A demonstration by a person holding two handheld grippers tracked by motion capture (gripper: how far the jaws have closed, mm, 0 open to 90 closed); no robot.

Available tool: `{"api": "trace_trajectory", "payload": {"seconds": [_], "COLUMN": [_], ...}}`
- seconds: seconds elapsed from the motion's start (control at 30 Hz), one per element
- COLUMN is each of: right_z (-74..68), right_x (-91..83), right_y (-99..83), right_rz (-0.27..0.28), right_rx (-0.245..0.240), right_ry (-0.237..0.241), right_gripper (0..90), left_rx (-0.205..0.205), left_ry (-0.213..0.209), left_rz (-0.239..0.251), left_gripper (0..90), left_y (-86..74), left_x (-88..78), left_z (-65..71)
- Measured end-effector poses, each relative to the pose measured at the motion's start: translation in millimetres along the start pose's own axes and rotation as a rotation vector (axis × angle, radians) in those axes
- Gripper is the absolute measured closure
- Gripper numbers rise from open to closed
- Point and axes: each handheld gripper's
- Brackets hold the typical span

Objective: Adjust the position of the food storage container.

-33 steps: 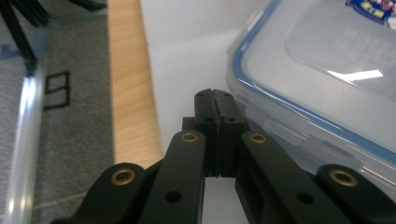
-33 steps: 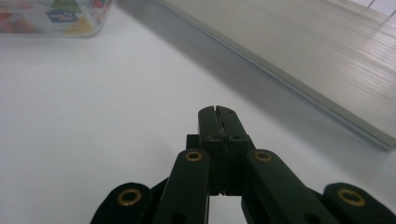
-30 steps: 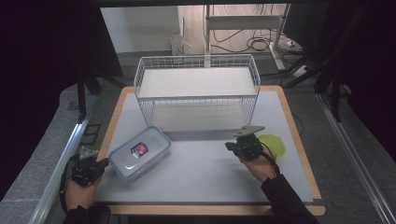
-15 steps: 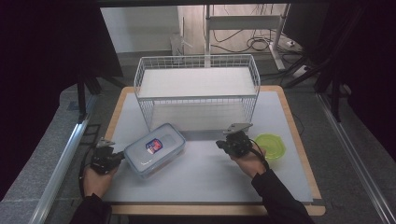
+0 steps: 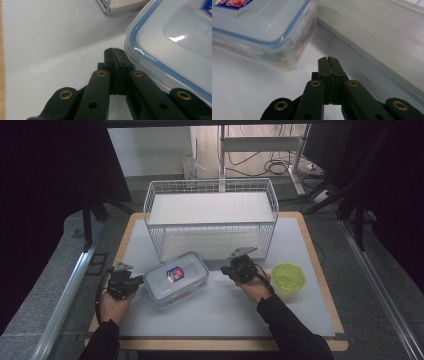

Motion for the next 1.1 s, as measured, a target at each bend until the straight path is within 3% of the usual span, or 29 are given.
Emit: {"api": "trace_trajectory", "payload": {"seconds": [0.07, 0.1, 0.17, 0.3, 0.37, 0.53, 0.67, 0.77, 0.83, 0.97, 1.03, 1.1], "right_z": [-2.7, -6.2, -7.7, -14.9, -17.1, -14.9, -11.8, -9.3, -6.8, 1.6, 9.1, 10.8], "right_x": [10.0, 17.6, 20.6, 33.1, 35.4, 27.8, 18.6, 10.6, 5.7, 7.4, 11.1, 12.1], "right_y": [5.2, 9.6, 11.4, 19.8, 21.6, 21.3, 17.0, 11.3, 8.4, 7.5, 2.6, 0.7], "right_rz": [0.002, 0.003, 0.004, -0.001, -0.004, 0.003, 0.001, 0.003, 0.0, -0.016, -0.038, -0.044], "right_rx": [-0.001, -0.013, -0.02, -0.042, -0.046, -0.017, 0.002, 0.025, 0.024, 0.032, 0.043, 0.043], "right_ry": [0.016, 0.027, 0.028, 0.032, 0.015, 0.04, 0.046, 0.061, 0.044, -0.033, -0.048, -0.044], "right_gripper": [89.8, 89.8, 89.9, 90.0, 90.0, 90.0, 90.0, 90.0, 90.0, 90.0, 90.0, 90.0], "left_rx": [-0.012, -0.034, -0.038, -0.029, -0.014, -0.017, -0.027, -0.007, -0.005, 0.014, 0.005, 0.011], "left_ry": [0.01, -0.015, -0.033, -0.071, -0.052, -0.048, -0.083, -0.099, -0.127, -0.134, -0.16, -0.159], "left_rz": [0.003, -0.002, -0.005, -0.009, -0.034, -0.043, -0.03, -0.03, -0.03, -0.024, -0.016, -0.014], "left_gripper": [90.0, 90.0, 90.0, 90.0, 90.0, 90.0, 90.0, 90.0, 90.0, 90.0, 90.0, 90.0], "left_y": [-5.7, -11.2, -13.7, -11.4, -10.3, -4.7, 1.3, 5.8, 8.7, 15.5, 19.4, 21.2], "left_x": [-10.1, -15.6, -17.1, -13.3, -7.2, 2.8, 8.7, 15.9, 19.8, 29.0, 35.6, 38.1], "left_z": [-3.0, -4.4, -3.0, 6.3, 11.0, 13.6, 15.2, 21.5, 23.5, 30.4, 31.8, 34.6]}}
Point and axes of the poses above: each handheld gripper's, and its own axes: x roughly forward along the jaws, y roughly out of its top, z roughly to its right, and after that the axes turned 4 degrees about z, right-handed
